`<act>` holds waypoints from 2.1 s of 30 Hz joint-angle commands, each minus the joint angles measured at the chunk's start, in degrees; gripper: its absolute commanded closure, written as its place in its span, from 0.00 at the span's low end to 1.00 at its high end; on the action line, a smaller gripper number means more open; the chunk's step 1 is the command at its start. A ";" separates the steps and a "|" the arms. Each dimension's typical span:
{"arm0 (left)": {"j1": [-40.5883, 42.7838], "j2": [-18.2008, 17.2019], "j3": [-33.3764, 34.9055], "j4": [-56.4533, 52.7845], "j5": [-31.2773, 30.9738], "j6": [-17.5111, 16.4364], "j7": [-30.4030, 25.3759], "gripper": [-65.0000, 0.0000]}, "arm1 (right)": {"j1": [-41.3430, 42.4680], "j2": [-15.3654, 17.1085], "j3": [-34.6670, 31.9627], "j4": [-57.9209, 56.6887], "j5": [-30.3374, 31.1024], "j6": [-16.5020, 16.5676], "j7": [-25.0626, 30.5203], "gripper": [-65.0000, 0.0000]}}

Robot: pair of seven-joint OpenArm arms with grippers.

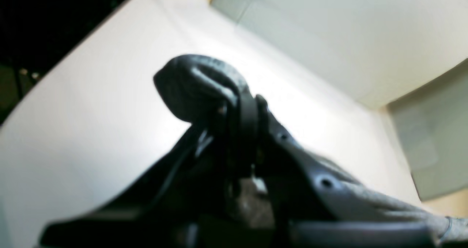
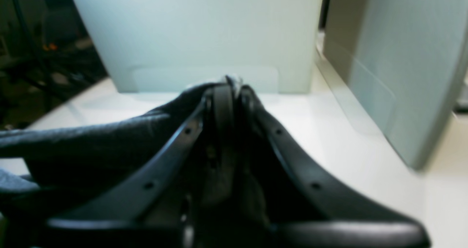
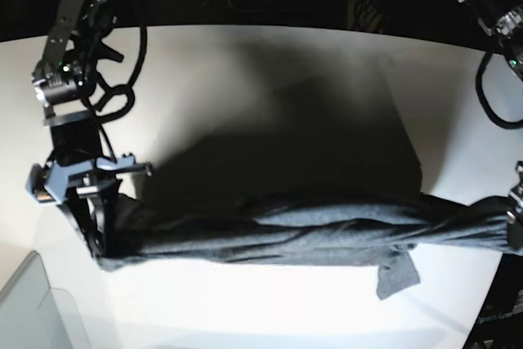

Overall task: Layout the t-shirt on the table in an organized manner, then fold the t-shirt properly
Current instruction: 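Lift the shirt with both grippers and swing it over, flipping it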

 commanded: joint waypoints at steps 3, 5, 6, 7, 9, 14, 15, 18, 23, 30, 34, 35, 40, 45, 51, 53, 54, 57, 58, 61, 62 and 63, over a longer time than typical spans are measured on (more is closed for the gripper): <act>-7.05 -4.42 -0.66 0.96 -3.79 0.36 -2.00 1.00 | 4.47 0.08 -2.33 1.22 0.80 0.38 3.12 1.00; -10.74 -6.18 -0.74 0.96 -5.10 0.36 -2.00 1.00 | 7.37 0.08 -2.68 1.22 0.80 0.38 3.12 1.00; -12.50 -6.71 -0.74 0.96 -5.37 0.36 -2.00 1.00 | 8.78 0.08 -2.68 1.22 0.80 0.38 3.12 1.00; -14.61 -7.06 -0.74 0.96 -5.46 0.36 -2.00 1.00 | 10.45 0.08 -2.68 1.22 0.80 0.38 2.94 1.00; -17.95 -7.59 -0.66 0.96 -5.37 0.36 -2.00 1.00 | 13.61 0.08 -2.68 1.22 0.80 0.38 2.77 1.00; -23.05 -8.64 -0.39 0.96 -5.63 0.36 -2.00 1.00 | 19.94 0.08 -2.77 1.31 0.80 0.38 2.68 1.00; -24.11 -8.73 -0.39 0.96 -5.63 0.36 -2.00 1.00 | 21.08 0.08 -2.77 1.31 0.80 0.38 2.77 1.00; -26.74 -8.73 -0.74 1.23 -5.63 0.36 -2.70 1.00 | 24.34 0.08 -2.77 1.66 0.80 0.29 3.21 1.00; -33.42 -8.73 -0.74 2.63 -5.63 0.36 -2.70 1.00 | 30.84 0.08 -2.77 1.57 0.80 0.29 4.00 1.00; -41.25 -8.99 -0.66 2.02 -5.10 0.36 -2.70 1.00 | 40.78 0.43 -2.60 1.22 0.53 0.29 3.56 1.00; -41.69 -10.75 -0.74 1.93 -5.10 0.36 -2.79 1.00 | 41.74 0.61 -2.33 1.40 0.62 0.29 2.15 1.00; -41.51 -10.84 -0.74 1.93 -5.10 0.36 -2.79 1.00 | 40.60 0.61 -2.24 1.40 0.62 0.29 2.15 1.00; -36.06 -10.31 -0.83 1.84 -5.19 0.27 -2.88 1.00 | 32.69 0.08 -1.89 1.40 0.71 0.29 3.82 1.00; -32.46 -7.50 -0.92 0.35 -5.10 0.01 -2.88 1.00 | 25.04 0.17 -1.80 1.40 0.71 0.20 7.95 1.00; -29.21 -4.77 -2.77 -1.85 -5.02 0.01 -2.88 1.00 | 19.68 0.52 0.22 1.40 0.71 0.20 8.13 1.00; -28.33 -4.42 -2.59 -2.91 -4.93 0.01 -2.88 1.00 | 19.24 0.52 0.39 1.13 0.71 0.20 7.78 1.00; -28.06 -4.33 -2.50 -3.70 -4.93 0.01 -2.88 1.00 | 19.33 0.52 0.39 1.04 0.53 0.20 7.60 1.00; -28.24 -1.96 -2.41 -8.00 -4.05 0.01 -2.88 1.00 | 20.03 0.61 0.39 -0.71 0.53 0.20 5.40 1.00; -28.41 -1.08 -2.15 -9.76 -2.64 0.01 -2.88 1.00 | 21.00 0.79 0.39 -1.68 0.53 0.20 4.53 1.00; -28.50 0.59 1.45 -14.07 1.40 -0.08 -3.32 1.00 | 23.63 0.96 0.39 -6.52 0.45 0.20 1.45 1.00; -28.50 0.94 2.68 -15.39 2.46 -0.08 -4.72 1.00 | 24.86 1.05 0.39 -8.89 0.45 0.20 0.83 1.00; -28.50 1.38 4.09 -16.97 3.42 -0.08 -6.66 1.00 | 26.18 1.05 0.39 -11.53 0.45 0.20 0.48 1.00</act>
